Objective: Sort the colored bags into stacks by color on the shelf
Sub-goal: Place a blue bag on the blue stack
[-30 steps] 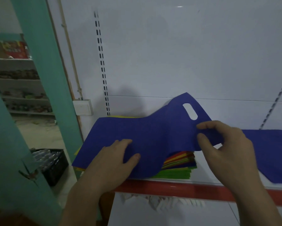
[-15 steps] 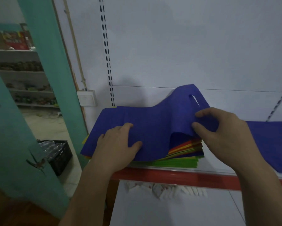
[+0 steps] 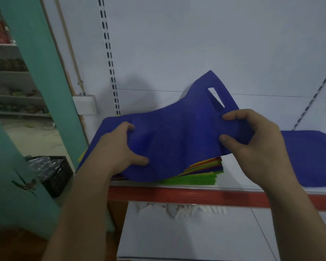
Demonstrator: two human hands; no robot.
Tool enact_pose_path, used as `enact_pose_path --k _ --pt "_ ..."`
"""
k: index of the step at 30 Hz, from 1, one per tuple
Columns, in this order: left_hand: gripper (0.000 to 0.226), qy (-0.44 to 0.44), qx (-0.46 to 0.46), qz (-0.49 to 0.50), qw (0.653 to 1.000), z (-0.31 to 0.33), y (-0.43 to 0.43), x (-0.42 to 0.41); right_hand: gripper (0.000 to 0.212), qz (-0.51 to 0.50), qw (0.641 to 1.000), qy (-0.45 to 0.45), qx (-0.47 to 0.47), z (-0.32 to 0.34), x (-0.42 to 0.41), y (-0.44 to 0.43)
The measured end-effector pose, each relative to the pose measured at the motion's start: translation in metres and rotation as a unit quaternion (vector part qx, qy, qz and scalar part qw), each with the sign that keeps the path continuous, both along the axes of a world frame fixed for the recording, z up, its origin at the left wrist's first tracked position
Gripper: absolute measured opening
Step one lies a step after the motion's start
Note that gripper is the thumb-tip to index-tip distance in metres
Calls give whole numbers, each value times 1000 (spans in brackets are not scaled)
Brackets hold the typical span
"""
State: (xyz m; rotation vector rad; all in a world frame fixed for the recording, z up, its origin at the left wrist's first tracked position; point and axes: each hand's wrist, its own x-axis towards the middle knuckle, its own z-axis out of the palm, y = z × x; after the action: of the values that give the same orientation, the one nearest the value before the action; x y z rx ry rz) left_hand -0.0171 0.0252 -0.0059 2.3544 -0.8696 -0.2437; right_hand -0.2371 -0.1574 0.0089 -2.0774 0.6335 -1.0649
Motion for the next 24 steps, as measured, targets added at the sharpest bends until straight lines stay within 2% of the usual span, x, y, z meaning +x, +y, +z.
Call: enact_pose_path --k 2,5,10,14,19,24 --pt "84 18 -94 12 995 -3 3 4 30 -4 1000 -17 -3 -1 -3 -3" --pt "60 31 -243 31 969 -3 5 -6 26 -8 998 -58 -4 -1 -8 -11" --pt "37 47 -388 34 920 10 -14 -46 16 -41 991 -128 11 2 -33 -35" --pt "26 44 -395 3 918 24 -52 -84 15 -73 986 -150 18 3 -72 -73" --pt "27 -43 -429 -22 902 31 -125 -154 26 -88 977 -178 73 1 -143 -127" --pt "26 -124 -404 -28 906 10 -207 -222 26 -121 980 -135 83 -16 -220 -203"
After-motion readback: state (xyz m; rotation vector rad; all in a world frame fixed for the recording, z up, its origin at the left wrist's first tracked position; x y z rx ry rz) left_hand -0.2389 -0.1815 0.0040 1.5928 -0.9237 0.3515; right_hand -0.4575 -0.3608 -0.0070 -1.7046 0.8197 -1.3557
